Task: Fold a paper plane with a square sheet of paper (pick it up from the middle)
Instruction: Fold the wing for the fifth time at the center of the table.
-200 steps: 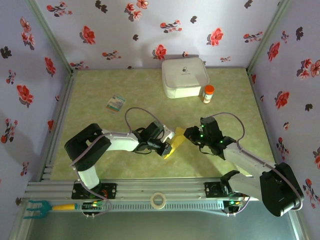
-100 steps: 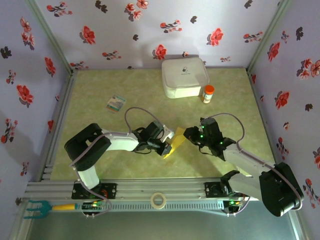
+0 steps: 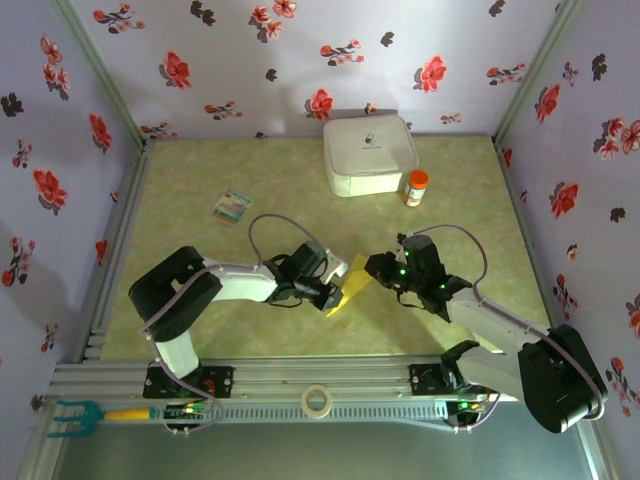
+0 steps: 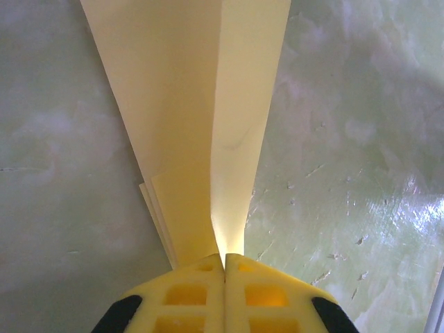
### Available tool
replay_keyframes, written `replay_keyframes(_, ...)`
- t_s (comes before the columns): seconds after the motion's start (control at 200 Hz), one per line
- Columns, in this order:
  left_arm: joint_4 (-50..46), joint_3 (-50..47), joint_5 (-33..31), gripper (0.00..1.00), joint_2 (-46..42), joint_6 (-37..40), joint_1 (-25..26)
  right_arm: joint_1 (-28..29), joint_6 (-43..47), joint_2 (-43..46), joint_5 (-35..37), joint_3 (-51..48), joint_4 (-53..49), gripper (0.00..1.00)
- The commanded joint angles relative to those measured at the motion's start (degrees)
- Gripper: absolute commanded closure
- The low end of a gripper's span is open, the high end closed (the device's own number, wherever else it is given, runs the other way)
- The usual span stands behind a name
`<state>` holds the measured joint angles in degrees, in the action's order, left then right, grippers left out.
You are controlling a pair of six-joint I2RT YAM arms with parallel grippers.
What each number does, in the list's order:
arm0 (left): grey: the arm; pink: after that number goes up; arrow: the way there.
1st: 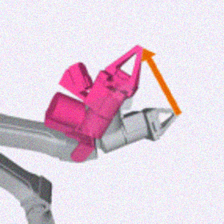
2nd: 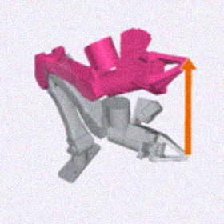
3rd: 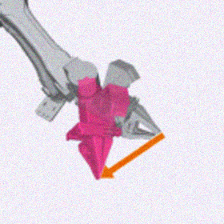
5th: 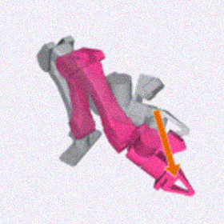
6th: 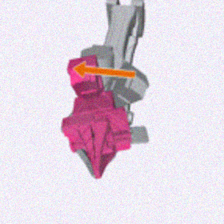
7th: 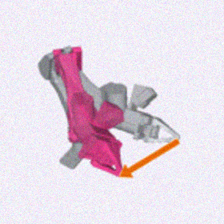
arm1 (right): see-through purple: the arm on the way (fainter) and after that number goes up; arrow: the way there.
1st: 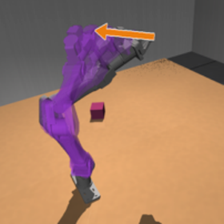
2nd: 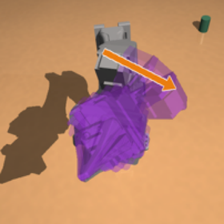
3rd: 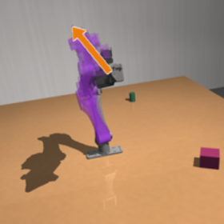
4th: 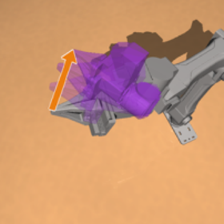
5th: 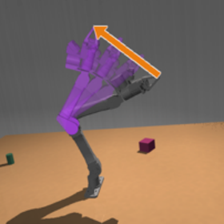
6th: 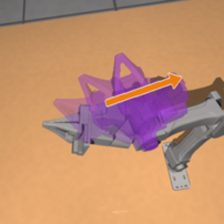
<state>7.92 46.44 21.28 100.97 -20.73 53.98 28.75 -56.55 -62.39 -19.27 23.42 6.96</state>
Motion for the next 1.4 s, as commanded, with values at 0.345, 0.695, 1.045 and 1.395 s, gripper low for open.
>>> replay_keyframes(0.345, -1.5, 0.3, 2.1, 1.00, 2.0, -0.5, -0.5, 1.3, -1.4, -9.4, -7.0, 0.0, 8.4, 0.87)
replay_keyframes(0.695, -1.9, 0.8, 2.6, 1.00, 2.6, -0.5, -0.5, 3.8, -2.5, -12.5, -7.2, -0.6, 11.4, 0.90)
replay_keyframes(1.045, -0.6, 0.0, 2.5, 1.00, 1.3, -1.0, -0.4, 4.6, -2.5, -12.3, -6.5, -1.4, 10.5, 0.90)
replay_keyframes(1.395, -0.8, 0.1, 0.6, 1.00, 1.2, -1.4, -0.4, 4.4, -1.3, -6.5, -2.0, -1.3, 3.8, 0.89)
